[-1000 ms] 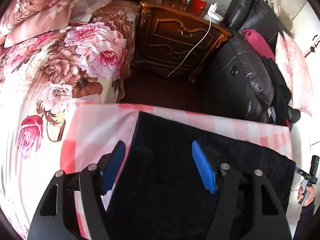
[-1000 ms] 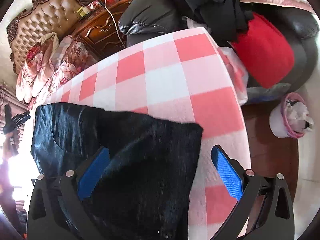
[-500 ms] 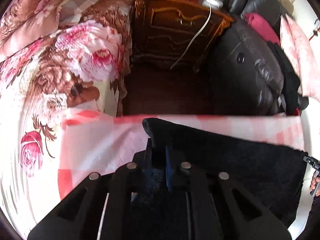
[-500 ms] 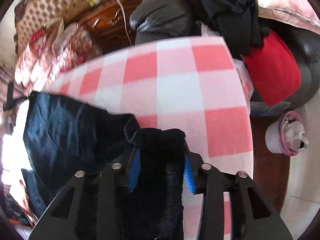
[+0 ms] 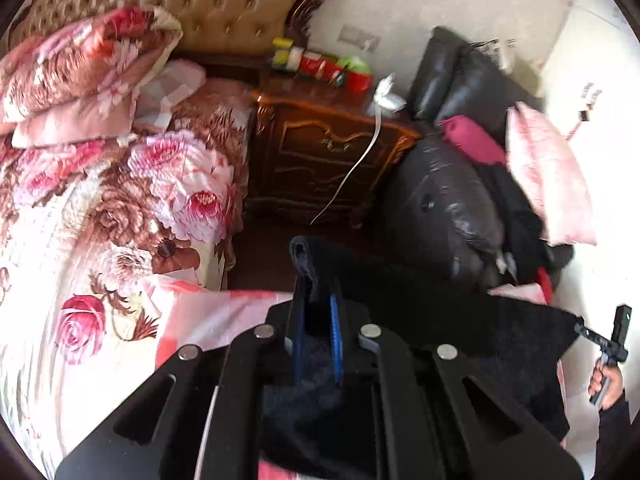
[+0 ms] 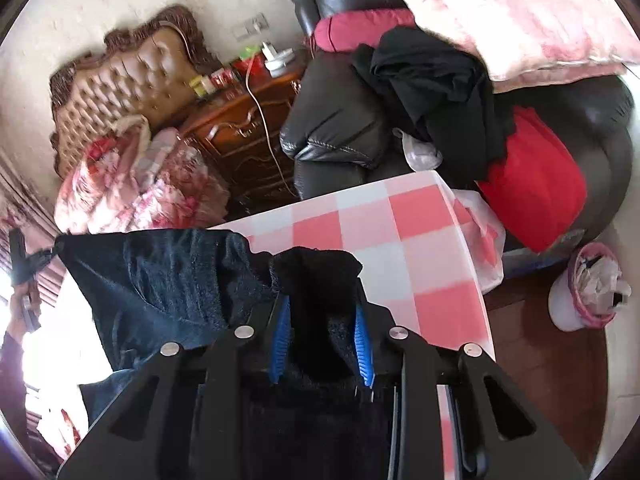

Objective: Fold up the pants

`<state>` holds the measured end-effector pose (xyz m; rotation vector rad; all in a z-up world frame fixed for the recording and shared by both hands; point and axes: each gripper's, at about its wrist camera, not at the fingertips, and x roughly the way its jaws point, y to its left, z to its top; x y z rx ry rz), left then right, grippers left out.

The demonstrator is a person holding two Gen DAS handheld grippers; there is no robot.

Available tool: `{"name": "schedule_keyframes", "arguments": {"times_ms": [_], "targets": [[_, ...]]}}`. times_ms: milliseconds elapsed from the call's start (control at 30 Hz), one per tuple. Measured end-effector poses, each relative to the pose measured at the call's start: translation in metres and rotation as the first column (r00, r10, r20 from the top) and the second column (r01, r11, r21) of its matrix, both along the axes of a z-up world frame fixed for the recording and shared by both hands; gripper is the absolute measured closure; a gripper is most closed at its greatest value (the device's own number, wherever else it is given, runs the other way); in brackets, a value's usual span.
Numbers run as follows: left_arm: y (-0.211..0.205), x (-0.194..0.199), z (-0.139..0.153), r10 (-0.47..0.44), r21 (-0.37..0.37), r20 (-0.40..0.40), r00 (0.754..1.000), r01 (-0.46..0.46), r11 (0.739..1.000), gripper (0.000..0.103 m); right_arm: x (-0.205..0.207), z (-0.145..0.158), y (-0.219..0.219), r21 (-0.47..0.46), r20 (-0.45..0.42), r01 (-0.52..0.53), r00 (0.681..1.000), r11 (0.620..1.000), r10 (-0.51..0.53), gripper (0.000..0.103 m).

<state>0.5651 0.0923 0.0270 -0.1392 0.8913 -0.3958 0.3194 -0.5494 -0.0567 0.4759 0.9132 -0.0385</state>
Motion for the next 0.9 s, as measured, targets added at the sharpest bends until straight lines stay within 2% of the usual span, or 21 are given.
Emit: {"name": "schedule_keyframes", "arguments": {"times_ms": [100, 167, 233, 300, 400, 467, 500, 533, 567, 633, 733, 800, 867, 900], "targets": [[0.020, -0.076, 0.025, -0.028, -0.039, 0.082, 0.996, 0.032, 0.999, 0.092, -0.040, 0.014, 0.005, 0.027, 0.056, 0.002, 0.998, 1.000, -0.004, 0.078], [0.033, -0.138, 0.035, -0.053, -0.011, 0.161, 0.986, 0.055, 0.998, 0.092, -0.077, 0.020, 0.012, 0.058, 0.098, -0.001, 0.995, 0.998, -0.004, 0.078], [0.046, -0.212, 0.032, -0.079, 0.018, 0.228, 0.970, 0.077, 0.997, 0.092, -0.115, 0.021, 0.015, 0.094, 0.130, 0.002, 0.991, 0.996, -0.014, 0.079], [0.065, -0.289, 0.010, -0.075, 0.010, 0.250, 0.965, 0.075, 0.997, 0.092, -0.160, 0.012, 0.021, 0.138, 0.146, -0.002, 0.989, 0.990, -0.018, 0.079], [0.085, -0.374, -0.043, -0.053, 0.004, 0.212, 0.976, 0.053, 0.999, 0.090, -0.221, -0.015, 0.030, 0.200, 0.121, 0.004, 0.992, 0.980, -0.029, 0.078], [0.097, -0.429, -0.099, -0.031, -0.023, 0.089, 0.996, 0.033, 0.999, 0.076, -0.253, -0.041, 0.036, 0.210, 0.043, 0.015, 0.999, 0.978, -0.025, 0.071], [0.102, -0.445, -0.116, 0.004, -0.010, 0.060, 0.998, -0.004, 1.000, 0.058, -0.269, -0.051, 0.037, 0.220, 0.013, 0.039, 0.999, 0.975, -0.043, 0.065], [0.110, -0.471, -0.132, 0.066, -0.007, 0.044, 0.997, -0.066, 0.998, 0.054, -0.285, -0.059, 0.037, 0.241, -0.003, 0.063, 0.998, 0.969, -0.064, 0.057], [0.117, -0.492, -0.141, 0.094, -0.045, 0.032, 0.995, -0.093, 0.995, 0.054, -0.303, -0.063, 0.035, 0.261, -0.009, 0.094, 0.995, 0.961, -0.095, 0.055], [0.132, -0.529, -0.144, 0.184, -0.128, 0.037, 0.982, -0.178, 0.976, 0.052, -0.328, -0.064, 0.033, 0.276, -0.005, 0.138, 0.990, 0.951, -0.142, 0.038], [0.142, -0.557, -0.140, 0.260, -0.258, 0.026, 0.965, -0.245, 0.935, 0.049, -0.344, -0.061, 0.033, 0.312, -0.008, 0.177, 0.983, 0.934, -0.184, 0.034], [0.147, -0.562, -0.139, 0.287, -0.358, -0.002, 0.958, -0.269, 0.894, 0.048, -0.345, -0.057, 0.038, 0.344, -0.016, 0.196, 0.979, 0.918, -0.203, 0.033], [0.152, -0.550, -0.142, 0.309, -0.501, -0.113, 0.944, -0.323, 0.803, 0.049, -0.342, -0.050, 0.042, 0.391, 0.017, 0.183, 0.978, 0.902, -0.206, 0.032], [0.155, -0.549, -0.150, 0.302, -0.594, -0.173, 0.937, -0.344, 0.727, 0.049, -0.339, -0.049, 0.044, 0.414, 0.025, 0.173, 0.979, 0.894, -0.201, 0.030]]}}
